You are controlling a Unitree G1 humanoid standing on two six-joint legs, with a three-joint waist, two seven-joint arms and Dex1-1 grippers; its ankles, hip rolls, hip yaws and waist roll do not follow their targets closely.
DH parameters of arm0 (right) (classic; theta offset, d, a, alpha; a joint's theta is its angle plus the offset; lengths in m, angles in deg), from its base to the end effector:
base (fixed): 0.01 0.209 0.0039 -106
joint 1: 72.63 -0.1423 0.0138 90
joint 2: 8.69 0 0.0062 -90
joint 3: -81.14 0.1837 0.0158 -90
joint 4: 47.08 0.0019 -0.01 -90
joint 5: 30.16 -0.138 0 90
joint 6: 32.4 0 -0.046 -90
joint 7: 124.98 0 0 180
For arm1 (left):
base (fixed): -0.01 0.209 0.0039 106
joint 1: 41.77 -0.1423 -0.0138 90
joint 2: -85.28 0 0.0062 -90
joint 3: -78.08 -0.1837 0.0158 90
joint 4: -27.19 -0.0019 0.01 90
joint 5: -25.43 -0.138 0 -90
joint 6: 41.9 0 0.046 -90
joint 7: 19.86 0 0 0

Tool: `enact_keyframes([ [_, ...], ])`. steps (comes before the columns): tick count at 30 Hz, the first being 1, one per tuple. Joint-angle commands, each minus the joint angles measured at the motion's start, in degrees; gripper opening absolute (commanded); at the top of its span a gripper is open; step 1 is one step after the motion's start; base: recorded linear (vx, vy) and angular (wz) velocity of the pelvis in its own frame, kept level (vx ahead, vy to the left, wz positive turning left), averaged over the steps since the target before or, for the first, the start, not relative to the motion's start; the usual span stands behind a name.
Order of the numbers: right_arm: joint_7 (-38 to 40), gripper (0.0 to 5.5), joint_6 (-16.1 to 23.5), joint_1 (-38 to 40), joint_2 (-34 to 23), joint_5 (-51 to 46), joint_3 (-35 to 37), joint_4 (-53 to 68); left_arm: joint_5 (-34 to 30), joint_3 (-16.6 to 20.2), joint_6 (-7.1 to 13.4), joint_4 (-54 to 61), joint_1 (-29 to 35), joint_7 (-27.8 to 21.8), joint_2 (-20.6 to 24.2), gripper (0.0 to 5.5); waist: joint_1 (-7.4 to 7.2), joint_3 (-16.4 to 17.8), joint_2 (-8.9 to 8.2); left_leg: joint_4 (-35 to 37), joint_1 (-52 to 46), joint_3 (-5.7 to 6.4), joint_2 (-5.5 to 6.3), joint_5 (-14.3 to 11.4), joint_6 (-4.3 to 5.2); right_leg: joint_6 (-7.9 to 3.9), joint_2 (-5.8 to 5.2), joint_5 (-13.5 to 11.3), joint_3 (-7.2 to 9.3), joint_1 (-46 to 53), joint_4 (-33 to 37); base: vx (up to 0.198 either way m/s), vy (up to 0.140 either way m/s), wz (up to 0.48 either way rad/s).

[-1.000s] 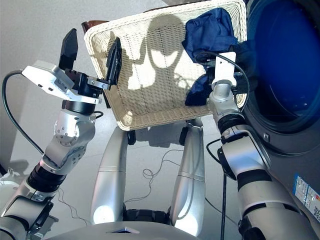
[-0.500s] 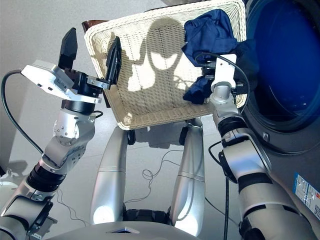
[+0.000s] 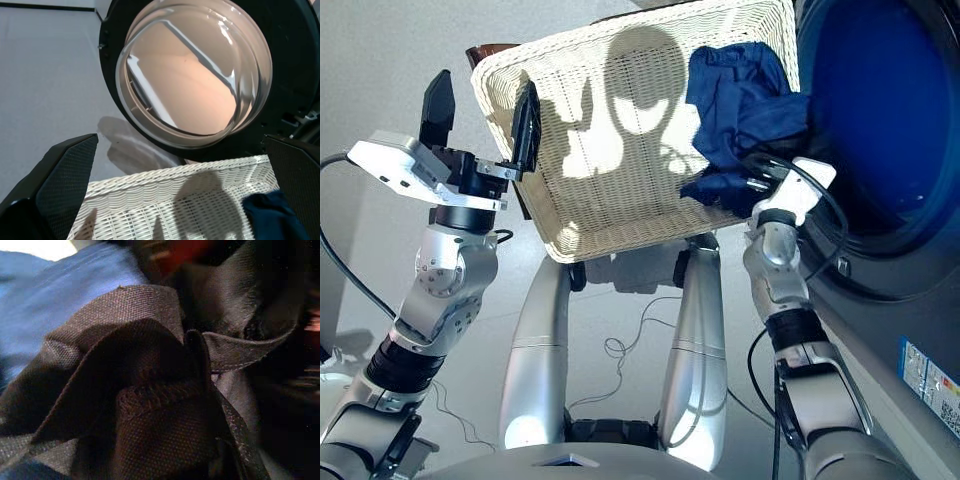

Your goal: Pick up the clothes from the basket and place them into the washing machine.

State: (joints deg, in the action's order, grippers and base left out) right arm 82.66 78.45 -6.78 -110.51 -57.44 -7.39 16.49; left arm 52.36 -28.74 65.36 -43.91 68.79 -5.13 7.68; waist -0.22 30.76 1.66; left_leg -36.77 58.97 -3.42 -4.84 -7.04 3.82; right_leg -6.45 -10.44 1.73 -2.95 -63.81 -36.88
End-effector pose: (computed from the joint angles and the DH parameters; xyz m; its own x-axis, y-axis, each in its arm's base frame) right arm 0.2760 -0.2532 0.1072 0.7658 -0.5636 0.3098 0.5324 0.8257 0.1863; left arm 0.2239 0.1435 0.1779 0.6829 -0.1952 0.7039 0.2950 0.9552 -0.0214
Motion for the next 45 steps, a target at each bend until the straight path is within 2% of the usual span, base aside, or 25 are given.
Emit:
enact_keyframes([
  [1,6.0,0.0,6.2,-2.0,-3.1,-0.6,5.9,-1.6,-0.4,2.5,4.5,9.2,-0.9,-0.2,2.1,5.5,-0.62,-1.0,0.51,2.9,-1.2,-0.26,-0.52,1.8,0.58,-0.81,0.87,2.0,1.39,3.8,1.4,0.0,0.0,0.0],
  [6,7.7,0.0,6.5,-7.4,-8.6,-4.4,8.7,-12.2,0.6,2.4,5.0,9.3,-0.3,-0.9,2.3,5.5,0.05,-1.0,0.74,2.8,-1.3,-0.03,-0.5,1.6,0.72,-0.9,0.84,2.1,1.46,4.2,1.6,0.0,0.0,0.0],
  [12,7.3,0.0,4.4,-13.6,-17.3,-7.6,8.3,-23.3,1.1,2.0,5.2,9.4,0.0,-1.3,3.4,5.5,1.07,-1.0,1.18,2.6,-1.2,0.27,-0.43,1.6,0.86,-1.02,0.64,2.1,1.65,4.2,1.5,0.0,0.0,0.0],
  [19,4.3,0.0,-0.1,-23.1,-29.1,-9.7,2.0,-35.8,1.7,0.4,5.5,9.6,1.0,-1.4,5.3,5.5,2.07,-1.0,1.51,2.2,-1.1,0.36,-0.7,1.5,1.35,-1.15,0.32,2.0,1.83,4.3,1.4,0.0,0.0,0.0],
  [25,3.7,0.0,-2.2,-29.2,-35.7,-10.9,-1.7,-41.7,1.9,-0.1,5.4,10.3,0.7,-1.1,6.6,5.5,2.21,-1.0,1.81,2.3,-1.0,0.3,-0.77,1.5,1.61,-1.29,0.14,1.9,1.91,4.0,1.4,0.0,0.0,0.0],
  [33,5.1,0.0,-1.9,-33.4,-39.3,-11.5,-4.0,-42.3,1.9,0.0,5.4,10.6,0.4,-0.8,7.5,5.5,2.01,-1.0,1.8,2.1,-0.6,0.36,-0.73,1.5,1.83,-1.28,0.31,2.0,1.73,3.6,1.2,0.0,0.0,0.0],
  [37,5.7,0.0,-1.8,-33.4,-39.5,-11.6,-3.5,-42.4,2.1,0.3,5.4,10.6,0.4,-0.8,7.7,5.5,1.9,-1.0,1.95,2.3,-0.2,0.45,-0.69,2.2,1.82,-1.23,0.27,1.5,1.64,3.2,1.4,0.0,0.0,0.0],
  [40,5.5,0.0,-2.0,-32.6,-38.7,-11.5,-3.3,-42.4,2.2,0.1,5.3,10.4,0.4,-0.9,7.7,5.5,1.93,-1.0,2.03,1.9,-0.7,0.34,-0.72,1.5,1.85,-1.3,0.31,2.1,1.68,3.6,1.1,0.0,0.0,0.0],
  [41,5.1,0.0,-2.1,-32.7,-38.5,-11.8,-3.1,-42.4,2.2,0.1,5.3,10.3,0.6,-0.9,7.7,5.5,1.94,-1.0,2.01,2.1,-0.3,0.31,-0.65,2.1,1.74,-1.23,0.31,1.4,1.65,3.3,1.4,0.0,0.0,0.0],
  [42,4.1,2.46,-2.4,-32.2,-38.1,-12.5,-3.1,-42.8,2.3,0.0,5.3,10.2,0.6,-0.9,7.5,5.5,2.0,-1.0,2.03,1.9,-0.7,0.26,-0.68,1.4,1.78,-1.27,0.35,2.0,1.63,3.7,1.1,0.0,0.0,0.0],
  [43,4.1,5.5,-2.3,-32.2,-38.1,-12.5,-3.1,-42.8,2.3,-0.1,5.3,10.1,0.6,-0.9,7.5,5.5,2.02,-1.0,2.02,2.0,-0.6,0.25,-0.67,1.5,1.77,-1.26,0.35,1.9,1.62,3.6,1.2,0.0,0.0,0.0],
  [44,3.0,5.5,-2.6,-32.2,-37.5,-13.7,-3.0,-43.1,2.4,-0.1,5.2,10.2,0.9,-1.1,7.4,5.5,1.94,-1.0,2.04,2.0,-0.2,0.11,-0.61,2.0,1.63,-1.17,0.36,1.4,1.61,3.2,1.3,0.0,0.0,0.0],
  [45,2.3,5.5,-2.5,-32.2,-37.3,-14.7,-3.0,-43.5,2.6,-0.2,5.1,10.2,0.8,-1.2,7.4,5.5,1.97,-1.0,2.04,1.8,-0.6,0.07,-0.69,1.4,1.7,-1.24,0.35,2.0,1.62,3.5,1.0,0.0,0.0,0.0],
])
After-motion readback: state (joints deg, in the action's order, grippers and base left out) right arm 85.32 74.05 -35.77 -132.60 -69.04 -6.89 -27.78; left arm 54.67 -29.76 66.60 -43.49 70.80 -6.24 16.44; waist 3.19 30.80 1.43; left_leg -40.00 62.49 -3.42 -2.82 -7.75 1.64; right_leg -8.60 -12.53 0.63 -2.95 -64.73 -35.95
